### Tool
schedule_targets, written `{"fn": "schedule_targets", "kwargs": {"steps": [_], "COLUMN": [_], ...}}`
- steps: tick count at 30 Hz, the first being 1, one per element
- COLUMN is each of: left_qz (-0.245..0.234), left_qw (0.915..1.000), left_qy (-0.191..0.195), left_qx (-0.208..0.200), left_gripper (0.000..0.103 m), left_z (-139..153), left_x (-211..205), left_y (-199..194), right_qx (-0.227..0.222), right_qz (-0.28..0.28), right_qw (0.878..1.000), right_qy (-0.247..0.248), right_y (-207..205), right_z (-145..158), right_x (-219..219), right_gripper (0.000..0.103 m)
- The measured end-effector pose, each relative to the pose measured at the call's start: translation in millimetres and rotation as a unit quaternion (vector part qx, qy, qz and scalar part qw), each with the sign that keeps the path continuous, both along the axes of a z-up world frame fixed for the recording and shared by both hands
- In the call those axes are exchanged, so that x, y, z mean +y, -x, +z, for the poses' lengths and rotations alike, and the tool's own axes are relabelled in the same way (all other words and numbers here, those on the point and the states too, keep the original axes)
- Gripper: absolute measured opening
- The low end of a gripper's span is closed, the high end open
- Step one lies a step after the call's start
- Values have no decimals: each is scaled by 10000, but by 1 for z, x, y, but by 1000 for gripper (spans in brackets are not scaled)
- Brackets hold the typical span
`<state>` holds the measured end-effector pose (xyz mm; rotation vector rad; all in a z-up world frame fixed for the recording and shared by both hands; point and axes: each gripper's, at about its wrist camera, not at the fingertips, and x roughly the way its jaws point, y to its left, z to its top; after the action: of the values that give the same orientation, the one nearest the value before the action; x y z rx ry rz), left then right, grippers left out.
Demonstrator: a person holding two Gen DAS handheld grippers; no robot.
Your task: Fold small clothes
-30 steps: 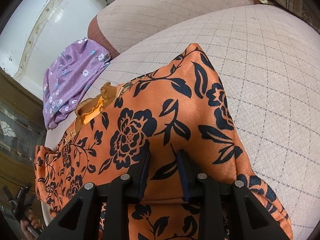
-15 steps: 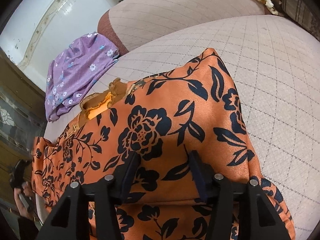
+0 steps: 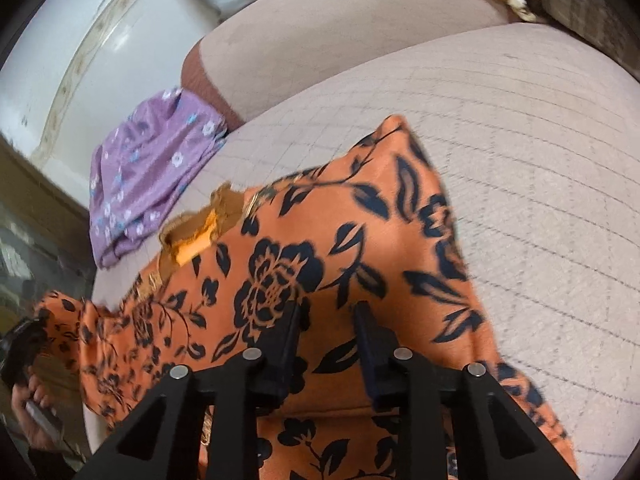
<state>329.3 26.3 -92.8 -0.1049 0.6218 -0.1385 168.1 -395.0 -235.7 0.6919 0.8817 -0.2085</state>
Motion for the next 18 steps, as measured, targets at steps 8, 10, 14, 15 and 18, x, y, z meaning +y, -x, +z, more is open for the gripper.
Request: {"fn": "schedule_targets", "kwargs": {"steps": [8,10,14,15,18], "left_qz": [-2733,-2779,-2212,-1880,-743], "left_qw": [9470,9397,9628,9716,9903], "left_qy": [-1688,-1993,-1544,-1431,-1124], "left_qx": [-15,9,129,156,341], "left_gripper": [81,81,82,83,84], "left_z": [-38,-50,-42,-42,-54], "left_x": [-211,-209,-150,-134,-77], "left_y": [118,135,135,129,98], "right_qx": [-390,-509,-613,-639,-628], "right_qz": [-606,-692,-747,-706,-495], "right_qw": [9969,9952,9949,9952,9967], "right_qy": [-302,-460,-280,-216,-128], "right_y": [24,29,32,31,26], "right_z": [20,24,36,39,43], "right_x": [-41,-51,-55,-52,-45], "right_gripper": [31,32,52,52,52]}}
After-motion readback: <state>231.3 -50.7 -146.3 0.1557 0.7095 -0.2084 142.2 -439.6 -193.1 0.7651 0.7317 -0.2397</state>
